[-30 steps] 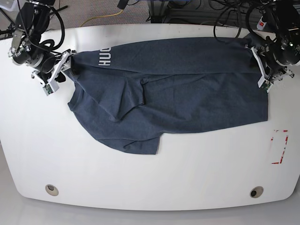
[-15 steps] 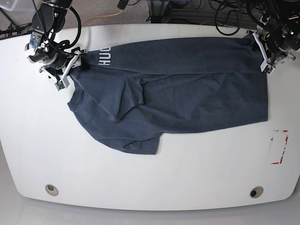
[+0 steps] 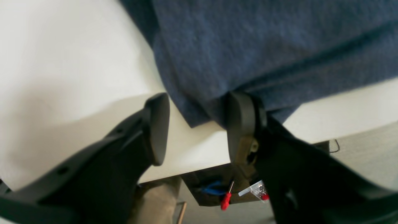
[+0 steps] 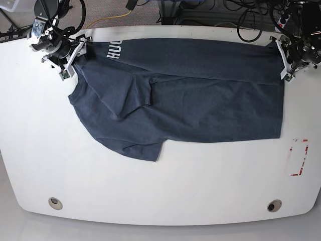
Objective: Fold the T-shirt properly
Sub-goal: 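Regrasp the shirt edge with the right gripper and pull it taut, then move both grippers to the shirt hem corners and grasp them, then lift the hem with both grippers and fold it toward the collar, then lower the folded hem onto the shirt with both grippers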
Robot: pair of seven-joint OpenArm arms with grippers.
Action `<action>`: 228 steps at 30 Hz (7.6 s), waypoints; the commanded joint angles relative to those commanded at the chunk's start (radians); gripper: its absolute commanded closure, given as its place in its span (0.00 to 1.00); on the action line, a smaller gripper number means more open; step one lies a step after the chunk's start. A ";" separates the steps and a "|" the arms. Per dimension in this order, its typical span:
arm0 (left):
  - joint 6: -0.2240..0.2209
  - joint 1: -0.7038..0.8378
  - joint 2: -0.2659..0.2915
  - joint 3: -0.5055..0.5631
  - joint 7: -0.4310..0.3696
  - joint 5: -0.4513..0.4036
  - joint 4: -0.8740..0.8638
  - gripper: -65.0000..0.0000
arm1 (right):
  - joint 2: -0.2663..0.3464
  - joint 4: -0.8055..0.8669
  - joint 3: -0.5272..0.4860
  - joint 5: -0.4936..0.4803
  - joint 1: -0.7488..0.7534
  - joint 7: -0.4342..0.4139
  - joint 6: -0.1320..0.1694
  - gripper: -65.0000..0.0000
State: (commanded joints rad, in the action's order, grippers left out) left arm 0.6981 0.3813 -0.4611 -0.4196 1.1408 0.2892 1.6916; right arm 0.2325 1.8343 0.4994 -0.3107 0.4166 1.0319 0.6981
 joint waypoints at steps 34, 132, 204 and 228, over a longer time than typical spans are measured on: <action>0.000 -0.146 0.103 -0.176 0.160 0.098 0.261 0.59 | 0.015 -0.275 -0.020 0.137 -0.644 0.144 0.000 0.44; -0.265 -0.853 0.158 0.069 -0.520 0.014 -0.908 0.63 | -0.040 -1.069 -0.178 0.144 -0.962 -0.417 0.000 1.00; 0.000 -0.141 0.097 -0.028 -0.264 0.011 0.037 1.00 | -0.178 0.181 0.094 -0.242 -0.133 0.290 0.000 1.00; 0.000 -0.121 0.101 -0.029 -0.213 0.018 0.215 0.44 | -0.120 0.176 0.091 -0.451 -0.183 0.287 0.000 0.34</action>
State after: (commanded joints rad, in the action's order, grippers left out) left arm 0.6981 0.2601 -0.3598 -0.4488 0.9275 0.3076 1.9064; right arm 0.1128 2.0108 0.5900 -0.7618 0.2340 1.3188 0.6981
